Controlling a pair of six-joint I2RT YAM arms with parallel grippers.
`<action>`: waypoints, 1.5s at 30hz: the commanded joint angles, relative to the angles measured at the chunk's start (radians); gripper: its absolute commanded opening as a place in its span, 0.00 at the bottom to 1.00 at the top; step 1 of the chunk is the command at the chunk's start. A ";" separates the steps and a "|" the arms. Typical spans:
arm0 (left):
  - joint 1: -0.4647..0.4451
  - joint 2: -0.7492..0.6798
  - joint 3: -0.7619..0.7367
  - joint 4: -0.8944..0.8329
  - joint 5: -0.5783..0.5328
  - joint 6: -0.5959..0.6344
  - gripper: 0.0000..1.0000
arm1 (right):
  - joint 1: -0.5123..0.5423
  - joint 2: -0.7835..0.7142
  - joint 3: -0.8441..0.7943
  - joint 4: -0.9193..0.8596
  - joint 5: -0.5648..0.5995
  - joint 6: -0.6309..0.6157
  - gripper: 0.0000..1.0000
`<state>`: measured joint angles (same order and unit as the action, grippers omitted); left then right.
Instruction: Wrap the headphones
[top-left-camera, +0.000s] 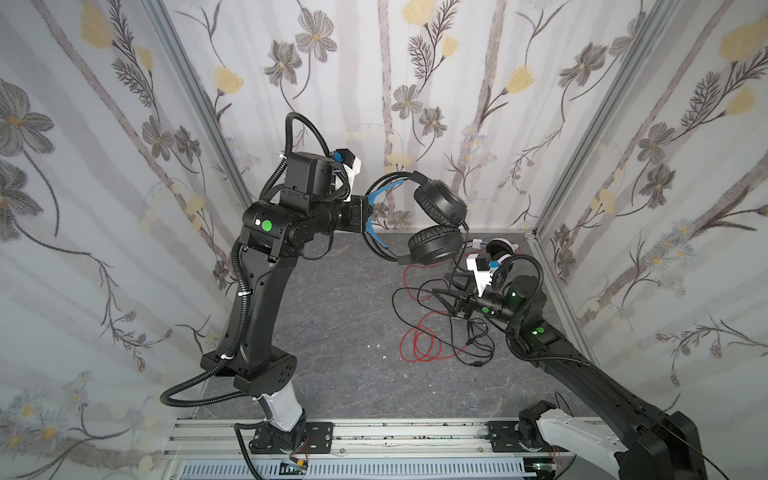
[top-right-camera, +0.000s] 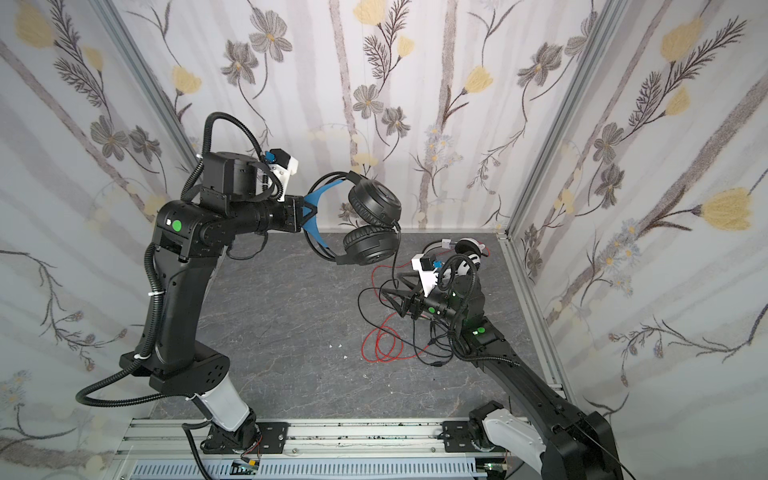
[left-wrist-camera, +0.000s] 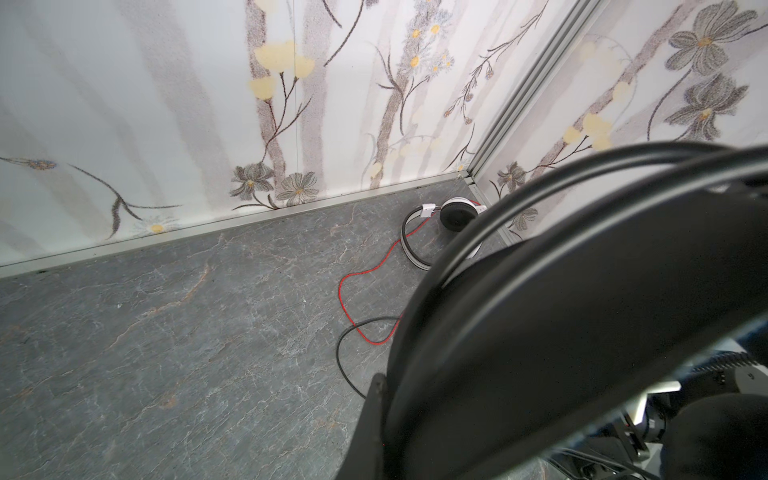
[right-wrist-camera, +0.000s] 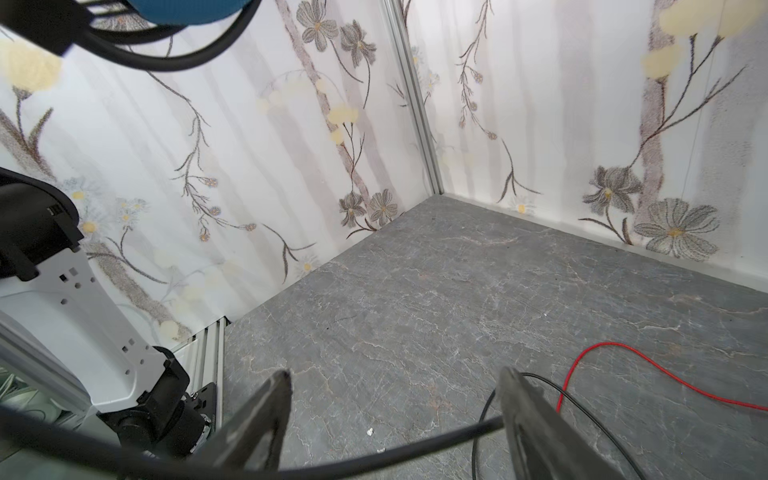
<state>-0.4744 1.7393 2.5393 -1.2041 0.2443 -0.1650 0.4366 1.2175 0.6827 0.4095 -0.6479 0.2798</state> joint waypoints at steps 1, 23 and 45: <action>0.001 0.004 0.009 0.079 0.040 -0.044 0.00 | 0.001 0.018 0.013 0.087 -0.018 0.011 0.73; 0.024 0.040 0.001 0.073 -0.108 -0.079 0.00 | 0.000 -0.160 0.101 -0.377 0.306 -0.227 0.00; -0.056 0.021 0.020 0.048 -0.066 0.014 0.00 | -0.007 -0.325 0.040 -0.281 0.203 -0.208 0.32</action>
<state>-0.5224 1.7626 2.5431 -1.1610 0.1795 -0.1532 0.4313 0.8886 0.7216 0.0490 -0.4004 0.0593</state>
